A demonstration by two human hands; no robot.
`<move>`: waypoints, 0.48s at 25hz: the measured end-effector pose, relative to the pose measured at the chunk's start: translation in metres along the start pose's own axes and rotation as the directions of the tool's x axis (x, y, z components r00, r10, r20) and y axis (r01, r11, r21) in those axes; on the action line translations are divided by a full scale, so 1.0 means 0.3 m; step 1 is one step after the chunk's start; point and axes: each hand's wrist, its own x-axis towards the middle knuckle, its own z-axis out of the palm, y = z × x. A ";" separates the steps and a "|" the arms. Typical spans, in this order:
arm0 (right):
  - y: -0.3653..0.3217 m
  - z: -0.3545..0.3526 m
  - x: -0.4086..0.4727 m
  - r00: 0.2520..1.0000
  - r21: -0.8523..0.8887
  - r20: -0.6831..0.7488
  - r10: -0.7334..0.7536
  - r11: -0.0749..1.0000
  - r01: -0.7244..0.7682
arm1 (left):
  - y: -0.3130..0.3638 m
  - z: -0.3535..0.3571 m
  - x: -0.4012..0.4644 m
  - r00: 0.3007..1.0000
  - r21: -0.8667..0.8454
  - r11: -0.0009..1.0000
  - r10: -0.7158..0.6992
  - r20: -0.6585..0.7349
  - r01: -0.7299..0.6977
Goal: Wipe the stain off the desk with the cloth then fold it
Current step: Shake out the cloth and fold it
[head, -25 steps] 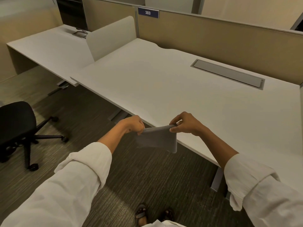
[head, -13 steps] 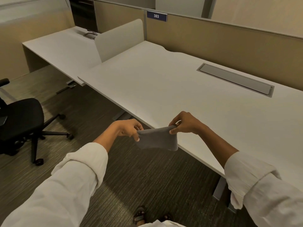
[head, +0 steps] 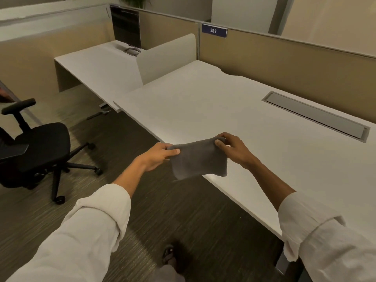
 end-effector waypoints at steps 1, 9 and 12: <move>-0.012 0.021 0.039 0.998 0.024 -0.062 -0.019 0.999 0.021 | -0.004 -0.016 0.017 0.999 -0.114 0.993 0.012 -0.041 -0.016; -0.079 0.168 0.479 0.980 0.116 -0.189 0.063 0.992 -0.042 | -0.005 -0.264 0.266 0.940 -0.308 0.945 -0.005 -0.343 -0.108; -0.100 0.207 0.653 0.976 0.242 -0.114 0.188 0.958 -0.156 | -0.003 -0.391 0.385 0.912 -0.387 0.915 -0.054 -0.406 -0.118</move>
